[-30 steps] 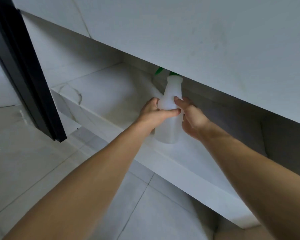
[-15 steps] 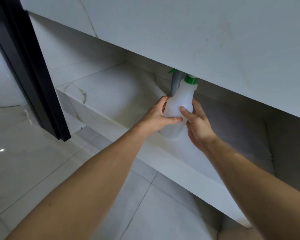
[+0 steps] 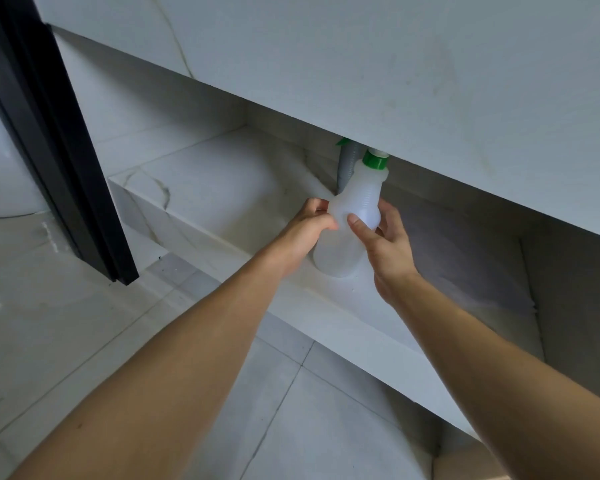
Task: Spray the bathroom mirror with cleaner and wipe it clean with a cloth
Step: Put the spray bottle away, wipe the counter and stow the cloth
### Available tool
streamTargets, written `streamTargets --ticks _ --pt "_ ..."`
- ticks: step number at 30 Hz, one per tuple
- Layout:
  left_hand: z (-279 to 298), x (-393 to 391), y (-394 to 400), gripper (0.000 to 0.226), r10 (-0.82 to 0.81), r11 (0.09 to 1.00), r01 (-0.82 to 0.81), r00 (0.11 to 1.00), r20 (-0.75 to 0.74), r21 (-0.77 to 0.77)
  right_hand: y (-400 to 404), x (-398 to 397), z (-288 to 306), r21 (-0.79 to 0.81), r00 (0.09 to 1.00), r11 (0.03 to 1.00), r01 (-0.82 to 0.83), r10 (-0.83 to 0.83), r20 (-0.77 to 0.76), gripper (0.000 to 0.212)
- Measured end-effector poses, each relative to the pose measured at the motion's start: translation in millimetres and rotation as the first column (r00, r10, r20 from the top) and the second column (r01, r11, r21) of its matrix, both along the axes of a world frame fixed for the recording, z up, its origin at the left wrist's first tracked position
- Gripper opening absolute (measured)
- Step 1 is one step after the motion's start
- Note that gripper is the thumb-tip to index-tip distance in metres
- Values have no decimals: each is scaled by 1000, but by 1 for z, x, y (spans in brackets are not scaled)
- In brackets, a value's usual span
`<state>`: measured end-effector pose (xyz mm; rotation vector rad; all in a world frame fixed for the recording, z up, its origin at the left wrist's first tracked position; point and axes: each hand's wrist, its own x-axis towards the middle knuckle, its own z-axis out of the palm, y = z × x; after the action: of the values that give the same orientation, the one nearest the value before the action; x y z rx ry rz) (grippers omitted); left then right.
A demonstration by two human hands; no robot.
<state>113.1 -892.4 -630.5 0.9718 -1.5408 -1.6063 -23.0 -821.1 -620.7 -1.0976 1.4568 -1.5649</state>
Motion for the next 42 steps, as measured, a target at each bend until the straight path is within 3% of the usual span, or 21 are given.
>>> streamTargets --ticks 18,21,23,25,26,32,37,42 --pt "5 3 11 52 2 1000 -2 1000 -3 4 6 9 4 33 998 999 27 -26 -53 75" --pt "5 5 11 55 11 1000 -11 1000 -12 4 10 15 9 31 977 986 165 -159 -144 56" --pt "4 7 7 62 42 999 -42 999 -8 -8 17 20 16 -31 893 926 377 -372 -254 34" --pt "4 9 6 70 71 997 -72 997 -23 -14 25 26 21 -116 827 876 468 -480 -292 13" --pt "4 11 6 71 92 996 -92 995 -39 -10 28 32 24 -143 832 880 454 -476 -286 5" --pt "15 24 6 46 155 986 -160 983 -98 -47 19 81 35 -188 925 968 166 -219 -310 17" --pt "20 50 0 30 243 964 -256 959 -147 -77 -6 107 36 -129 946 982 138 -169 -276 19" --pt "25 112 -8 25 495 857 -508 859 -131 -88 -34 143 36 -24 967 996 81 -85 -240 21"
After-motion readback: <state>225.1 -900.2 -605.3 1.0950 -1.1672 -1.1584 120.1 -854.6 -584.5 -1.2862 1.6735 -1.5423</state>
